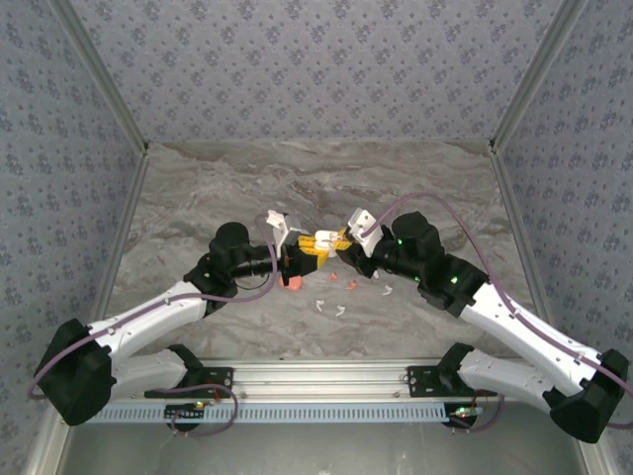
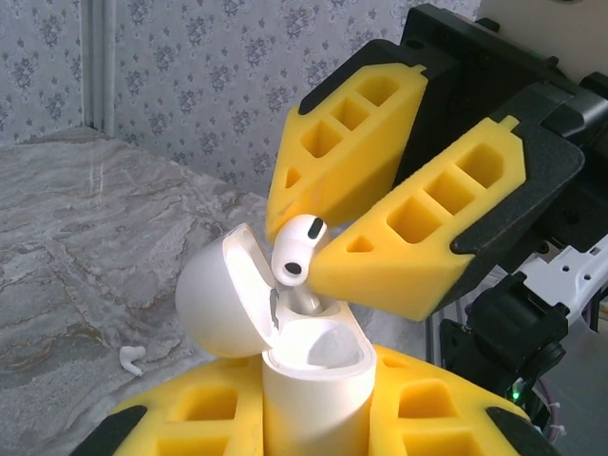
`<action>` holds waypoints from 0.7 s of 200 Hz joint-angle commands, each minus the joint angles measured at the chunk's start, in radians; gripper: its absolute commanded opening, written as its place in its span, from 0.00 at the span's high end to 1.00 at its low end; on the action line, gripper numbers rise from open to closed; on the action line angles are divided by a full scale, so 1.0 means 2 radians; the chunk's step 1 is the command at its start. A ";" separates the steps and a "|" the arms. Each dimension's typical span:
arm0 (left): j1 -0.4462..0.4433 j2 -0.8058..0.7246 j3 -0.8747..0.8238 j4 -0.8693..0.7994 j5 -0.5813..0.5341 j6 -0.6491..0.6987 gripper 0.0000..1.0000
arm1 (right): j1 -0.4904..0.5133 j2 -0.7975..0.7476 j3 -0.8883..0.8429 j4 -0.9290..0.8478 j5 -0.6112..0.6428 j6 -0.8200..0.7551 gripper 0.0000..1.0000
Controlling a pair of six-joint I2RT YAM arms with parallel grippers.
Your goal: Insert the wireless bluetooth earbuds into the charging case
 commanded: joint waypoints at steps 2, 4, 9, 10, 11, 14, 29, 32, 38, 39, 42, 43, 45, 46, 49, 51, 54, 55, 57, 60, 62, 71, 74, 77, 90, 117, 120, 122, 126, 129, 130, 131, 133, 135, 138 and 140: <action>-0.003 -0.009 0.014 0.025 0.010 -0.002 1.00 | -0.005 -0.004 0.003 -0.012 -0.034 0.010 0.70; -0.004 -0.009 0.014 0.025 0.010 -0.002 1.00 | -0.007 -0.003 0.005 -0.012 -0.037 0.011 0.68; -0.004 -0.008 0.014 0.026 0.011 -0.001 1.00 | -0.010 -0.002 0.008 -0.015 -0.043 0.014 0.65; -0.004 -0.008 0.013 0.026 0.010 -0.001 1.00 | -0.011 -0.002 0.008 -0.015 -0.045 0.015 0.64; -0.004 -0.008 0.013 0.026 0.010 -0.001 1.00 | -0.011 -0.002 0.009 -0.016 -0.046 0.016 0.64; -0.004 -0.009 0.012 0.027 0.011 -0.001 1.00 | -0.013 -0.002 0.012 -0.017 -0.049 0.019 0.62; -0.004 -0.011 0.008 0.032 0.010 0.004 1.00 | -0.026 -0.002 0.025 -0.022 -0.072 0.037 0.53; -0.004 -0.012 0.007 0.033 0.010 0.005 1.00 | -0.029 -0.002 0.028 -0.023 -0.077 0.041 0.51; -0.004 -0.013 0.005 0.034 0.009 0.008 1.00 | -0.034 -0.003 0.033 -0.023 -0.087 0.048 0.49; -0.005 -0.013 0.005 0.035 0.009 0.008 1.00 | -0.036 -0.004 0.033 -0.023 -0.089 0.050 0.49; -0.005 -0.014 0.004 0.035 0.009 0.009 1.00 | -0.039 -0.005 0.036 -0.022 -0.095 0.054 0.47; -0.005 -0.014 0.004 0.035 0.009 0.010 1.00 | -0.040 -0.005 0.037 -0.021 -0.097 0.056 0.47; -0.004 -0.014 0.003 0.036 0.008 0.011 1.00 | -0.042 -0.006 0.038 -0.021 -0.099 0.059 0.46; -0.005 -0.015 0.002 0.036 0.008 0.011 1.00 | -0.043 -0.007 0.038 -0.021 -0.100 0.060 0.46; -0.005 -0.015 0.002 0.036 0.007 0.012 1.00 | -0.046 -0.008 0.040 -0.020 -0.103 0.066 0.45; -0.006 -0.016 0.001 0.036 0.006 0.014 1.00 | -0.048 -0.009 0.041 -0.019 -0.103 0.070 0.44; -0.006 -0.017 0.000 0.036 0.005 0.015 1.00 | -0.051 -0.010 0.044 -0.019 -0.106 0.074 0.44; -0.007 -0.017 0.000 0.036 0.004 0.016 1.00 | -0.052 -0.011 0.045 -0.018 -0.107 0.076 0.44; -0.007 -0.017 -0.001 0.036 0.003 0.018 1.00 | -0.053 -0.012 0.045 -0.018 -0.109 0.079 0.43; -0.007 -0.018 -0.001 0.036 0.002 0.020 1.00 | -0.057 -0.015 0.047 -0.017 -0.109 0.084 0.43; -0.007 -0.019 -0.002 0.036 0.002 0.022 1.00 | -0.059 -0.016 0.047 -0.016 -0.110 0.089 0.42; -0.009 -0.021 -0.005 0.036 -0.001 0.028 1.00 | -0.070 -0.020 0.052 -0.017 -0.102 0.109 0.39; -0.009 -0.022 -0.006 0.036 -0.003 0.030 1.00 | -0.072 -0.021 0.054 -0.019 -0.096 0.115 0.39; -0.010 -0.023 -0.006 0.035 -0.005 0.032 1.00 | -0.076 -0.023 0.055 -0.021 -0.091 0.123 0.38; -0.011 -0.026 -0.009 0.031 -0.011 0.042 1.00 | -0.100 -0.026 0.058 -0.035 -0.071 0.157 0.35; -0.013 -0.033 -0.017 0.024 -0.028 0.057 1.00 | -0.165 -0.011 0.055 -0.088 -0.064 0.221 0.32; -0.013 -0.034 -0.018 0.021 -0.028 0.059 1.00 | -0.172 -0.007 0.055 -0.097 -0.062 0.227 0.31; -0.014 -0.035 -0.018 0.020 -0.029 0.060 1.00 | -0.176 -0.004 0.054 -0.101 -0.061 0.231 0.31; -0.013 -0.037 -0.018 0.017 -0.031 0.063 1.00 | -0.183 0.002 0.054 -0.114 -0.059 0.237 0.31; -0.014 -0.037 -0.018 0.015 -0.032 0.065 1.00 | -0.192 0.008 0.054 -0.123 -0.058 0.242 0.31; -0.013 -0.038 -0.019 0.015 -0.032 0.065 1.00 | -0.193 0.010 0.053 -0.126 -0.058 0.244 0.31; -0.013 -0.039 -0.019 0.014 -0.033 0.065 1.00 | -0.195 0.012 0.053 -0.129 -0.057 0.246 0.31; -0.014 -0.039 -0.019 0.013 -0.033 0.066 1.00 | -0.200 0.016 0.053 -0.135 -0.056 0.249 0.31; -0.014 -0.040 -0.019 0.012 -0.033 0.068 1.00 | -0.203 0.019 0.053 -0.140 -0.055 0.252 0.32; -0.014 -0.041 -0.019 0.010 -0.034 0.069 1.00 | -0.208 0.026 0.052 -0.148 -0.053 0.256 0.32; -0.014 -0.042 -0.019 0.009 -0.034 0.070 1.00 | -0.213 0.030 0.051 -0.152 -0.052 0.260 0.32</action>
